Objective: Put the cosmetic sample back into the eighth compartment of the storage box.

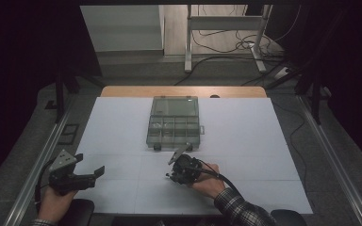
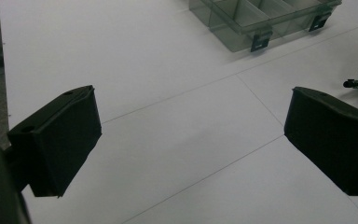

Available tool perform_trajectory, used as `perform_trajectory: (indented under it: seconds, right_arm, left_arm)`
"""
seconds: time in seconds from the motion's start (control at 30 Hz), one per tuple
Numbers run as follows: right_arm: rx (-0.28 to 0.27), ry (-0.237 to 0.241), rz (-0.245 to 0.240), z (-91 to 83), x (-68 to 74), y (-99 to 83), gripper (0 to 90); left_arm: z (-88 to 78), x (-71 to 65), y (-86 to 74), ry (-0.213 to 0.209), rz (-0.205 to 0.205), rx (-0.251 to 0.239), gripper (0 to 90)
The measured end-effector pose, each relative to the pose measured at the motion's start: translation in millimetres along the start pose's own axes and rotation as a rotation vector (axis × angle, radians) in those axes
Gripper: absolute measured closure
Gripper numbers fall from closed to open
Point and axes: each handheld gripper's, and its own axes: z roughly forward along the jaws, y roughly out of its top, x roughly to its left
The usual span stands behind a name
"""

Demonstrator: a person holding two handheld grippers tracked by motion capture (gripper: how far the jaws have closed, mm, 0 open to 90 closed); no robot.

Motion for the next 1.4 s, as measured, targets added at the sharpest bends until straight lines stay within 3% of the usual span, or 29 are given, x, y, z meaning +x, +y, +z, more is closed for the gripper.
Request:
perform_trajectory:
  seconds: [0.53, 1.4]
  right_arm:
    - [-0.035, -0.018, 0.041, -13.2, -12.4, -3.3, 80.8]
    - [-0.104, -0.077, 0.120, -35.3, -39.3, -11.7, 80.8]
  left_arm:
    - [-1.8, 1.2, -0.3, -0.021, -0.006, -0.015, 3.6]
    - [0.3, -1.2, 1.1, -0.031, 0.000, 0.015, 3.0]
